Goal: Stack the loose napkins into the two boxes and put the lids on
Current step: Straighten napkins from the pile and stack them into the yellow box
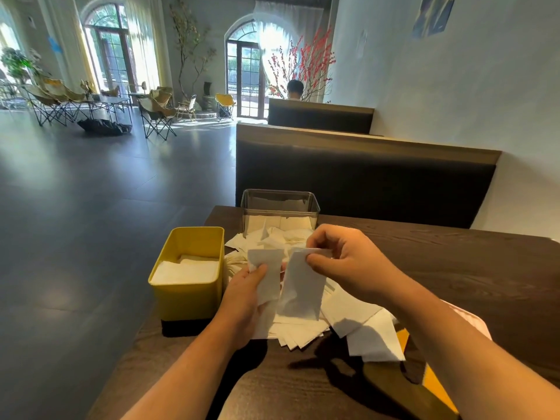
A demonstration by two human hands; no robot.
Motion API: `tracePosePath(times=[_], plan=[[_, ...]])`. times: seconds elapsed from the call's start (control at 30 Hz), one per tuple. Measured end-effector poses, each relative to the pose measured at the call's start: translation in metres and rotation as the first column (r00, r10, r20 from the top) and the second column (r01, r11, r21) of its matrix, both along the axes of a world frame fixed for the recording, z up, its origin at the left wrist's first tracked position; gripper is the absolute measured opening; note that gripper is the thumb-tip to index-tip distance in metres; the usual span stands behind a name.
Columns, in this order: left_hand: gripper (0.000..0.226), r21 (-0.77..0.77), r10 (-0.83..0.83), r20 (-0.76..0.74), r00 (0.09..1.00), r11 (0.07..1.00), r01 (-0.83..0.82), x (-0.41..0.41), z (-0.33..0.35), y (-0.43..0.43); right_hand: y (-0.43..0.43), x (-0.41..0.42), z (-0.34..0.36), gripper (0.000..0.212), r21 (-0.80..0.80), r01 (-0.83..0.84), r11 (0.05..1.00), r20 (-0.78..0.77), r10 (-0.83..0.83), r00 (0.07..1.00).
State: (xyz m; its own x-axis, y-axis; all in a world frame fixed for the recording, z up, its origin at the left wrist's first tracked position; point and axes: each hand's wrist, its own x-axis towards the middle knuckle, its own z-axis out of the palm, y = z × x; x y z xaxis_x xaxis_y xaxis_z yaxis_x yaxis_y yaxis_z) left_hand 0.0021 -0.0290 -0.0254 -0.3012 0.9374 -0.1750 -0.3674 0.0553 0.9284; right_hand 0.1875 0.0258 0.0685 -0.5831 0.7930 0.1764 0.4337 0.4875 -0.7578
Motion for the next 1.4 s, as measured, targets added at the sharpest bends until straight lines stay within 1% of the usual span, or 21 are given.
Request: tracePosePath(times=[0.03,0.1,0.17,0.23,0.33,0.37,0.47,0.53,0.6,0.67,0.8,0.87,0.93,1.0,1.07,1.1,1.17,1.3,1.4], plan=[[0.026,-0.005,-0.032,0.029,0.999,0.999,0.032,0.001,0.002,-0.001,-0.001,-0.005,0.002,0.008,-0.029,-0.032,0.999,0.015,0.032,0.999],[0.033,-0.004,-0.094,0.062,0.994,0.996,0.095,0.003,0.002,-0.002,-0.001,-0.016,0.0,0.008,-0.015,-0.059,0.998,0.081,0.06,0.995],[0.038,0.003,-0.138,0.084,0.987,0.99,0.138,0.003,0.0,-0.001,0.002,-0.028,-0.006,0.009,0.017,-0.044,0.999,0.119,0.042,0.992],[0.044,0.01,-0.171,0.169,0.971,0.985,0.172,0.003,-0.004,0.001,0.008,-0.037,-0.016,0.008,0.011,-0.018,1.0,0.121,0.017,0.993],[0.06,-0.029,-0.173,0.27,0.947,0.982,0.188,0.0,-0.004,0.0,0.02,-0.047,-0.029,0.008,0.044,0.036,0.998,0.163,-0.042,0.986],[0.059,-0.02,-0.195,0.265,0.944,0.978,0.208,0.0,-0.003,-0.002,0.022,-0.048,-0.032,0.009,0.067,0.044,0.997,0.181,-0.055,0.982],[0.035,0.004,-0.197,0.149,0.969,0.98,0.199,0.004,-0.003,-0.005,0.031,-0.054,-0.036,0.027,0.173,0.05,0.984,0.199,-0.085,0.976],[0.026,-0.002,-0.172,0.155,0.973,0.985,0.174,0.004,-0.004,-0.004,0.043,-0.056,-0.034,0.033,0.261,0.096,0.96,0.192,-0.149,0.97],[0.024,-0.043,-0.139,0.181,0.974,0.988,0.149,0.003,-0.006,-0.001,0.055,-0.062,-0.032,0.034,0.366,0.109,0.924,0.258,-0.213,0.942],[0.024,-0.082,-0.101,0.168,0.981,0.99,0.116,0.003,-0.008,0.002,0.062,-0.072,-0.03,0.034,0.41,0.051,0.91,0.339,-0.204,0.918],[0.031,-0.135,-0.057,0.118,0.991,0.988,0.073,0.004,-0.014,0.005,0.06,-0.108,-0.025,0.029,0.415,-0.187,0.891,0.445,-0.019,0.895],[0.035,-0.175,-0.017,0.116,0.993,0.984,0.038,0.004,-0.017,0.006,0.059,-0.13,-0.022,0.041,0.386,-0.287,0.877,0.533,0.042,0.845],[0.029,-0.219,0.025,0.108,0.994,0.976,-0.001,0.004,-0.019,0.008,0.059,-0.15,-0.027,0.061,0.363,-0.367,0.856,0.668,0.035,0.743],[0.019,-0.247,0.015,0.107,0.994,0.969,0.012,0.003,-0.016,0.006,0.06,-0.165,-0.034,0.078,0.324,-0.417,0.849,0.771,0.018,0.636],[0.022,-0.275,0.009,0.139,0.99,0.961,0.03,0.003,-0.016,0.006,0.06,-0.171,-0.041,0.084,0.291,-0.433,0.853,0.812,0.02,0.584],[0.025,-0.283,0.014,0.172,0.985,0.958,0.035,0.003,-0.015,0.005,0.059,-0.175,-0.042,0.083,0.29,-0.444,0.848,0.823,0.016,0.568],[0.031,-0.292,0.004,0.191,0.982,0.955,0.053,0.001,-0.013,0.004,0.058,-0.178,-0.045,0.075,0.306,-0.464,0.831,0.84,-0.007,0.542],[0.028,-0.252,-0.033,0.2,0.979,0.964,0.084,0.002,-0.008,0.0,0.058,-0.178,-0.044,0.06,0.324,-0.48,0.815,0.852,-0.031,0.522],[0.03,-0.245,-0.051,0.184,0.982,0.965,0.097,0.002,-0.009,-0.002,0.059,-0.175,-0.042,0.055,0.342,-0.49,0.802,0.858,-0.053,0.511]])
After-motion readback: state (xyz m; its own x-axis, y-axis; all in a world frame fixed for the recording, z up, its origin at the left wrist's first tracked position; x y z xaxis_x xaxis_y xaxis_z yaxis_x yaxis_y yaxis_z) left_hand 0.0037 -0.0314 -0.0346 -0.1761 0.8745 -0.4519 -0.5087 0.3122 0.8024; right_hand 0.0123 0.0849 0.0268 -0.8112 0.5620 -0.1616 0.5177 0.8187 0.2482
